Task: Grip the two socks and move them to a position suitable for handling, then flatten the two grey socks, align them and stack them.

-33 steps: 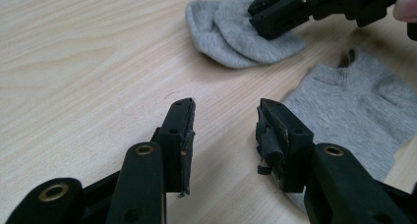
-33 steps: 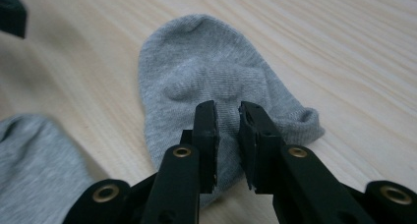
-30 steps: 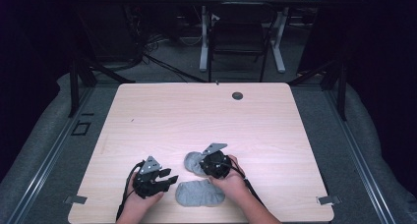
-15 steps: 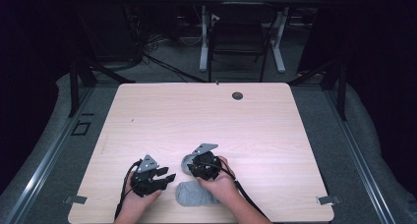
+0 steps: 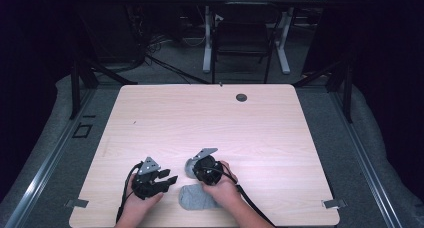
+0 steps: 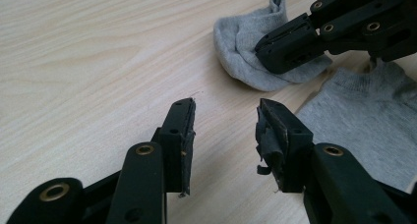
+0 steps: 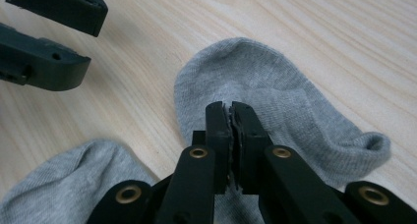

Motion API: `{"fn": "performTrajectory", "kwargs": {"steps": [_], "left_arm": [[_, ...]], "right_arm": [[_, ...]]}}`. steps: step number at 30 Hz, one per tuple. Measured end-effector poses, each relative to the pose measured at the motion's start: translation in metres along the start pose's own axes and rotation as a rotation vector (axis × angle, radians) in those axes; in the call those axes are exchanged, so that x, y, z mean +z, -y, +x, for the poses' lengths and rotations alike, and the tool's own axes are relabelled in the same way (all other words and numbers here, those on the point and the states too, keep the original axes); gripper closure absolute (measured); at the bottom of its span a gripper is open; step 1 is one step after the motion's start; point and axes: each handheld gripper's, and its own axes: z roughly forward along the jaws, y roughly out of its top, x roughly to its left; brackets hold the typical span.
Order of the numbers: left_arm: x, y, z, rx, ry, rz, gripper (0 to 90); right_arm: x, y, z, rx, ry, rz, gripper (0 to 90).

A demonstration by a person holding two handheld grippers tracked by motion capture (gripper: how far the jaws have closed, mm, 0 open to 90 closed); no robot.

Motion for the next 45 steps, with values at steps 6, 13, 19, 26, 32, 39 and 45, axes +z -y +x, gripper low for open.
{"fn": "performTrajectory", "kwargs": {"steps": [6,13,19,26,32,39,45], "left_arm": [[0.005,-0.007,-0.002,0.015,-0.002,0.001,58.2],[0.009,-0.017,-0.004,0.024,0.002,-0.006,58.6],[0.015,-0.024,-0.003,0.03,-0.002,-0.005,59.3],[0.02,-0.03,-0.003,0.022,-0.003,-0.006,60.3],[0.031,-0.038,-0.005,0.015,0.012,-0.004,61.0],[0.041,-0.047,-0.006,0.023,0.013,-0.003,62.9],[0.054,-0.05,-0.006,0.013,-0.002,0.022,63.4]], "right_arm": [[-0.006,0.001,-0.002,0.008,-0.005,-0.03,87.3],[-0.02,-0.002,-0.006,0.001,-0.014,-0.077,87.3],[-0.028,-0.001,-0.007,-0.036,0.004,-0.082,87.3],[-0.041,-0.001,-0.013,-0.039,0.003,-0.121,87.2],[-0.049,0.001,-0.018,-0.038,0.007,-0.142,87.2],[-0.056,0.002,-0.023,-0.032,0.012,-0.163,87.2],[-0.062,0.004,-0.028,-0.019,0.006,-0.195,87.2]]}}
